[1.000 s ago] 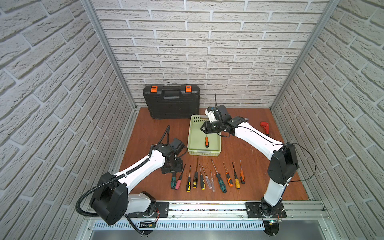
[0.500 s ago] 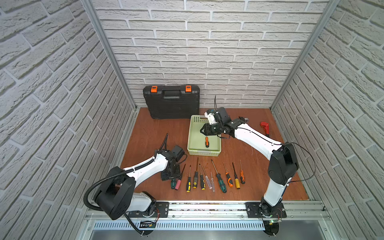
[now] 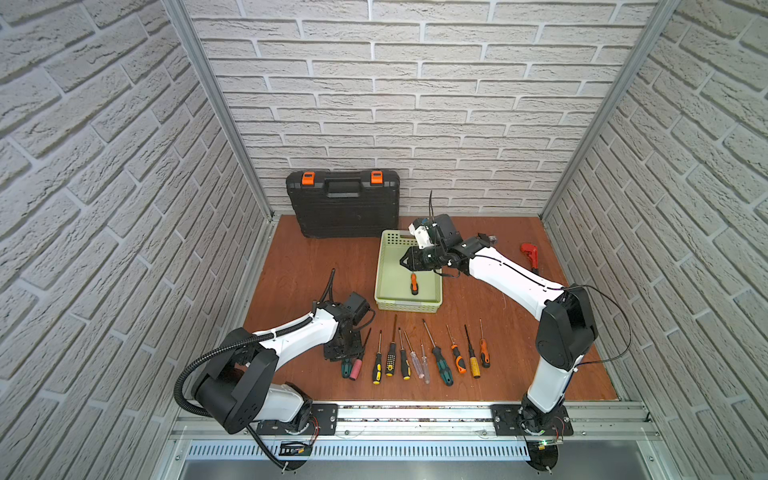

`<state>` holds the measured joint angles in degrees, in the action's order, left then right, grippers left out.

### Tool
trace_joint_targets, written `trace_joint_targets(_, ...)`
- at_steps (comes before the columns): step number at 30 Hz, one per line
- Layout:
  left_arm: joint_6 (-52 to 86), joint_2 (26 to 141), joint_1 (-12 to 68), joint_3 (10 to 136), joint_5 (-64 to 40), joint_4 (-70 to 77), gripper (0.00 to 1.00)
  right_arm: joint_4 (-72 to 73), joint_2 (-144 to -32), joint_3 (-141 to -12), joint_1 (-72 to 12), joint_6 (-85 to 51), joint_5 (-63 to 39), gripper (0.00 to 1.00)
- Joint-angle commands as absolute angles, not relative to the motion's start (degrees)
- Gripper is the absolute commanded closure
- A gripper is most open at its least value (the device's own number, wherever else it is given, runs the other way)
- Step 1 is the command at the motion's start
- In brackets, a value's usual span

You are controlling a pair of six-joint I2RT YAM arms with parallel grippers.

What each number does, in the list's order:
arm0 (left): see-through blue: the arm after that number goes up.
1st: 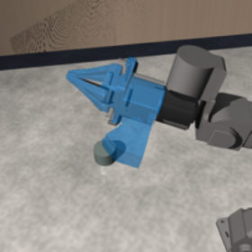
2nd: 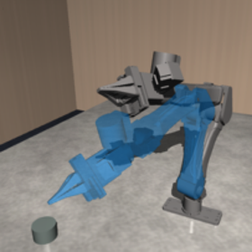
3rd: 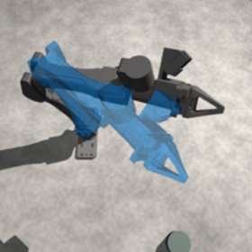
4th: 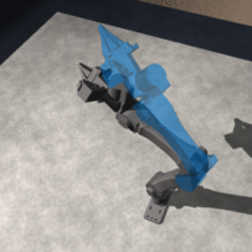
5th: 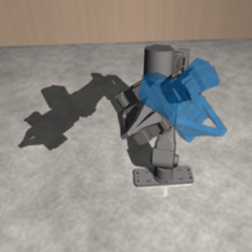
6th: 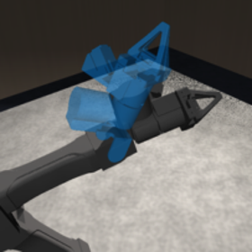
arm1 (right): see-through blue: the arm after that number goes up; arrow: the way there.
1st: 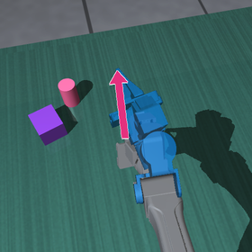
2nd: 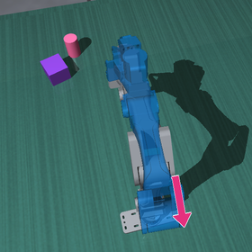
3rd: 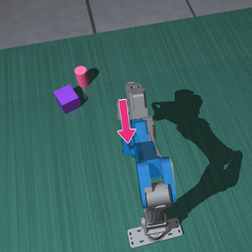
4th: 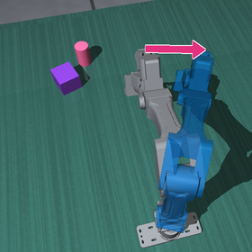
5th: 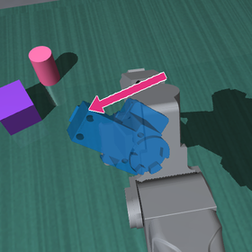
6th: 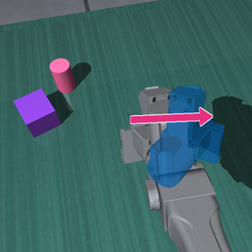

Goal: Put the screwdriver in the bin
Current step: Pick up the screwdriver from the bottom-left of the table, then place the screwdriver in the bin.

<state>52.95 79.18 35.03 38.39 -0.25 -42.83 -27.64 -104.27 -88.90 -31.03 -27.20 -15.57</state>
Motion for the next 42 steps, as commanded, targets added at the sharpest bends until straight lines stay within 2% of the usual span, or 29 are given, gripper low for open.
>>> trace_joint_targets(1,54.0,80.9,35.2,35.3,-0.1,-39.4,0.82,-26.1,-101.2,-88.6,-31.4,-27.3,-16.1,0.71)
trace_joint_targets(4,54.5,79.6,35.2,35.9,1.3,-41.0,0.91,-26.0,-101.0,-88.4,-31.4,-27.4,-16.1,0.71)
trace_joint_targets(11,53.4,72.4,33.9,40.0,5.6,-46.8,1.0,-26.1,-100.9,-88.5,-31.4,-27.4,-16.1,0.71)
trace_joint_targets(17,49.6,68.0,31.0,47.1,5.8,-52.6,1.0,-26.2,-100.3,-87.9,-31.4,-27.6,-16.2,0.72)
trace_joint_targets(23,44.3,66.8,29.1,58.0,1.1,-52.7,1.0,-26.2,-99.1,-84.9,-30.1,-29.2,-18.2,0.72)
trace_joint_targets(30,36.9,76.2,29.0,74.2,-8.1,-51.3,1.0,-22.7,-93.1,-78.7,-29.6,-29.6,-14.2,0.71)
trace_joint_targets(33,34.4,82.2,30.1,80.9,-9.7,-51.0,1.0,-28.4,-92.0,-81.1,-29.4,-28.0,-13.0,0.7)
trace_joint_targets(42,33.1,104.6,32.1,98.5,-11.0,-48.9,1.0,-38.8,-78.8,-75.4,-29.3,-23.3,0.6,0.64)
